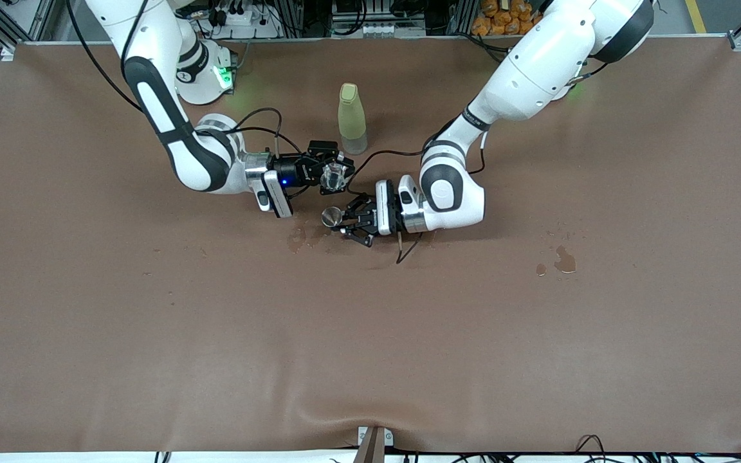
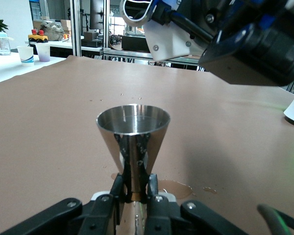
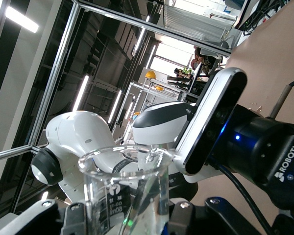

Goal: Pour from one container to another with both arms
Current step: 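Tilt the beaker with the right gripper, pouring liquid into the jigger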

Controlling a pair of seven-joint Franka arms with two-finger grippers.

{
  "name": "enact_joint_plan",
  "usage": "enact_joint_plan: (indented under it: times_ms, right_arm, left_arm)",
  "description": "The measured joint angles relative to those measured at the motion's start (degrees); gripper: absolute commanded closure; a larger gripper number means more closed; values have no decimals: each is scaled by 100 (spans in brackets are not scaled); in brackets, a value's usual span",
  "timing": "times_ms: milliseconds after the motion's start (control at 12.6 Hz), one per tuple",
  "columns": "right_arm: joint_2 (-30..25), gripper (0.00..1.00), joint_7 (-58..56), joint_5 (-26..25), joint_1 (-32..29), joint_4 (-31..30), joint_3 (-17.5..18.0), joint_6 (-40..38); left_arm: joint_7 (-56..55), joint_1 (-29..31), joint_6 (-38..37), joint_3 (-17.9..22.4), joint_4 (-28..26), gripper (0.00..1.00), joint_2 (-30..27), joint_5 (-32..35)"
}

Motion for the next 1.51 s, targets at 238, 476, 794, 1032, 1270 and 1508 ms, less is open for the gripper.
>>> enact_joint_plan:
  times_ms: [238, 476, 794, 1032, 1270, 1508]
  right_arm:
    - [0, 100, 348, 12, 0, 0, 0, 0]
    - [0, 100, 488, 21, 0, 0, -2, 0]
    - [0, 100, 631, 97, 0, 0, -2, 0]
    - [0, 100, 814, 135, 0, 0, -3, 0]
    - [0, 100, 938, 150, 0, 0, -3, 0]
    - [0, 100, 1116, 162, 0, 0, -3, 0]
  left_arm:
    - [0, 3, 0, -5, -5, 100, 0, 0]
    - [0, 9, 0, -7, -8, 100, 0, 0]
    - [0, 116, 0, -117, -78, 100, 0, -33]
    - [0, 194, 0, -194, -127, 100, 0, -34]
    - [0, 209, 0, -208, -150, 100, -1, -34]
    - [0, 211, 0, -211, -180, 100, 0, -34]
